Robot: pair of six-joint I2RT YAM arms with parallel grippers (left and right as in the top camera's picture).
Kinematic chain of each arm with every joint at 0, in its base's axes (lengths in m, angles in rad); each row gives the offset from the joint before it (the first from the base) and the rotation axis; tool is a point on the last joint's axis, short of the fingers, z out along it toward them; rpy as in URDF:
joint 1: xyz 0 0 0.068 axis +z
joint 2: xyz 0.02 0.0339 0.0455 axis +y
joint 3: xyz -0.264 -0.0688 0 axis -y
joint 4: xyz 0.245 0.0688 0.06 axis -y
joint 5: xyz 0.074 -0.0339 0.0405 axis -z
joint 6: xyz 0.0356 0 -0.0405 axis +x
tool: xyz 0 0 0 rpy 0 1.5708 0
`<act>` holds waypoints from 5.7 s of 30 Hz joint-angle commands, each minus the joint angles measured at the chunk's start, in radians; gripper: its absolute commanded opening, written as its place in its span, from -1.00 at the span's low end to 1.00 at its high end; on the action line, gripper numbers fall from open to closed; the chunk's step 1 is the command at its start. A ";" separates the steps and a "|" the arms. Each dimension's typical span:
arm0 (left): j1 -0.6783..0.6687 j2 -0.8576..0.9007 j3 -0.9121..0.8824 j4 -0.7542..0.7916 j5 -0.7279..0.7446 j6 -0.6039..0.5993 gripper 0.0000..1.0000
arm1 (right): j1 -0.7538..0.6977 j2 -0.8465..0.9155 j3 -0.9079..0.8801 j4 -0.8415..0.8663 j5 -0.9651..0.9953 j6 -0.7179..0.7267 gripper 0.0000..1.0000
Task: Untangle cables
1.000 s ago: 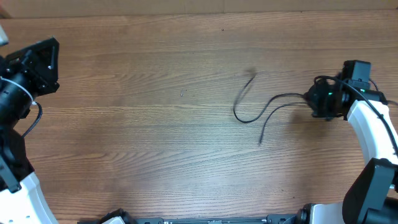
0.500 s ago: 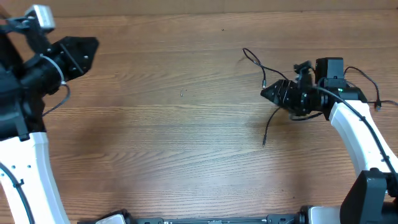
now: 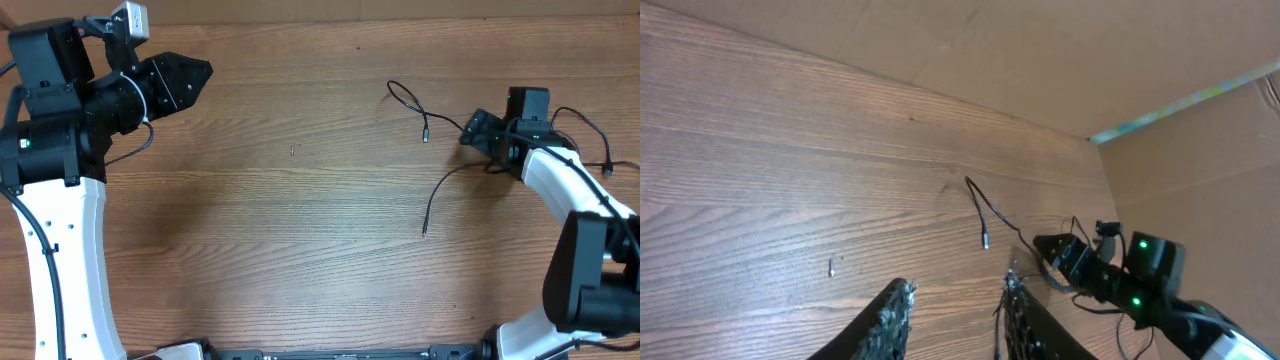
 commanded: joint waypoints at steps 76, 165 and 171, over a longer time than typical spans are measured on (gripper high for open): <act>-0.890 0.632 -0.109 0.201 -0.584 0.843 0.32 | -0.066 -0.171 0.392 -0.883 -0.178 0.140 0.61; -0.850 0.368 -0.043 0.176 -0.654 0.363 -0.92 | -0.034 -0.169 0.189 -0.798 -0.467 0.111 0.70; -0.850 0.357 -0.043 0.172 -0.647 0.363 -0.91 | 0.072 -0.169 0.064 -0.537 -0.505 0.017 0.70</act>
